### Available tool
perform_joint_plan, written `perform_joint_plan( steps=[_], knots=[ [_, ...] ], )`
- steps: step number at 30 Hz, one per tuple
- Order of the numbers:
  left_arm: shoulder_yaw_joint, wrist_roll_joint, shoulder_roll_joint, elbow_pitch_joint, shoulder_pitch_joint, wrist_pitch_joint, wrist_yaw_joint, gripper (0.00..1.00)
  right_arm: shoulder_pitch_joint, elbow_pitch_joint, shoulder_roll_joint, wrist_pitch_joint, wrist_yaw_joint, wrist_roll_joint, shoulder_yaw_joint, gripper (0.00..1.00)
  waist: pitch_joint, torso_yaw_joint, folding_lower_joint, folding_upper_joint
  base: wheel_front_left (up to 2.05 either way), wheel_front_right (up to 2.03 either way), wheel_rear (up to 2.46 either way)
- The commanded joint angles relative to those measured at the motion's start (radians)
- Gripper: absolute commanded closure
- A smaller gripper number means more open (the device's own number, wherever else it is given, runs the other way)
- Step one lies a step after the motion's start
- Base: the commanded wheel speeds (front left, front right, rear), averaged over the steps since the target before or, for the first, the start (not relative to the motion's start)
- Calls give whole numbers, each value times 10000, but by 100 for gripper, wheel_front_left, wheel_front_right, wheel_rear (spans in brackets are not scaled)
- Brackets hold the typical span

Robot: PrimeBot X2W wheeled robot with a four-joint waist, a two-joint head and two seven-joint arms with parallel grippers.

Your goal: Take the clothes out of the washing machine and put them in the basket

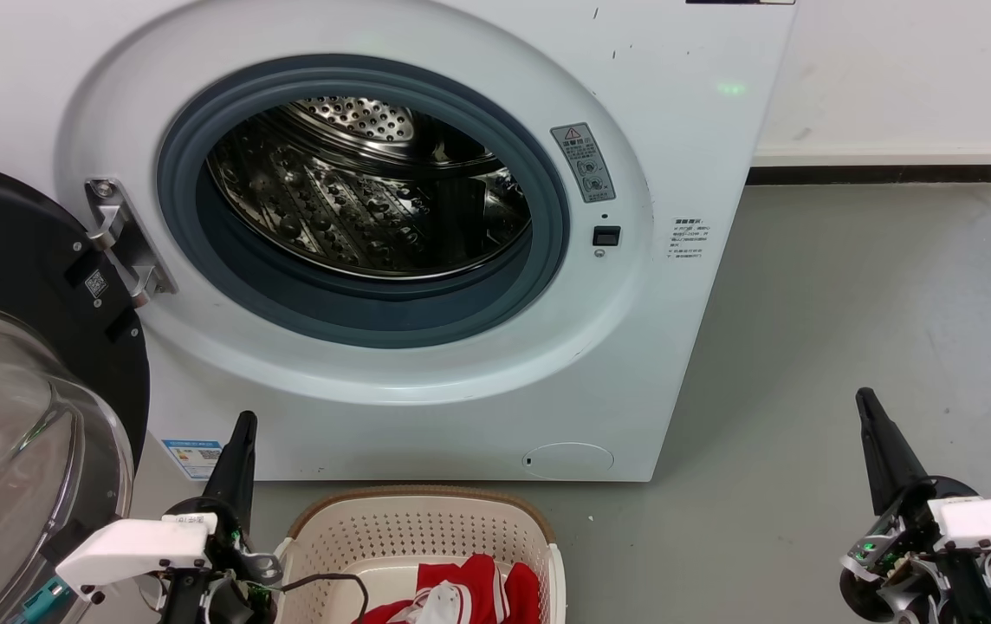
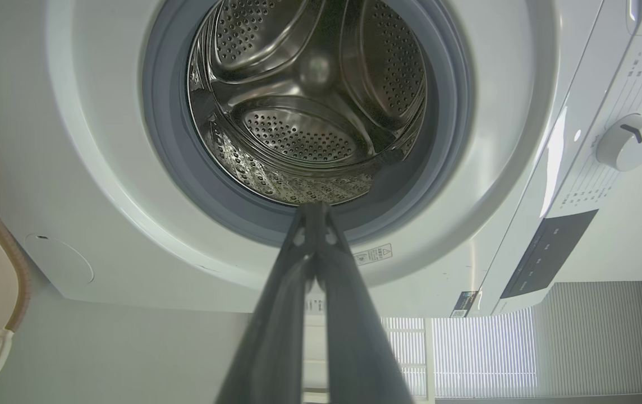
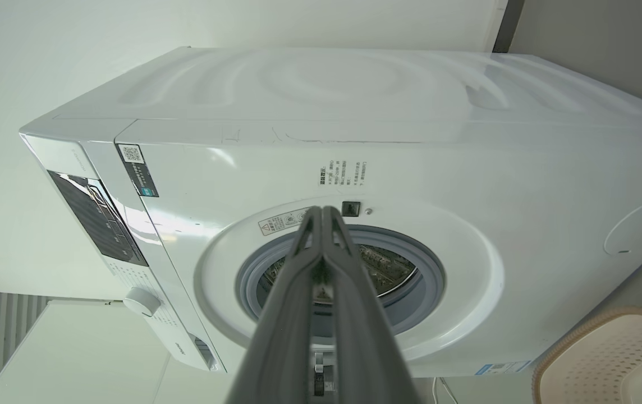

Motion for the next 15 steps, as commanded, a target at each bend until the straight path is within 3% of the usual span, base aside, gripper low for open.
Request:
perform_joint_plan(
  steps=[1, 15],
  knots=[
    [66, -184, -29, 31, -93, 42, -42, 100, -103, 63, 21, 58, -3, 198, -31, 100, 2, 2, 0, 0, 0, 0, 0],
    [67, -219, -30, 34, -86, 58, -45, 100, -126, 70, 58, 101, -3, 187, -89, 100, 5, 5, 0, 0, 0, 0, 0]
  ],
)
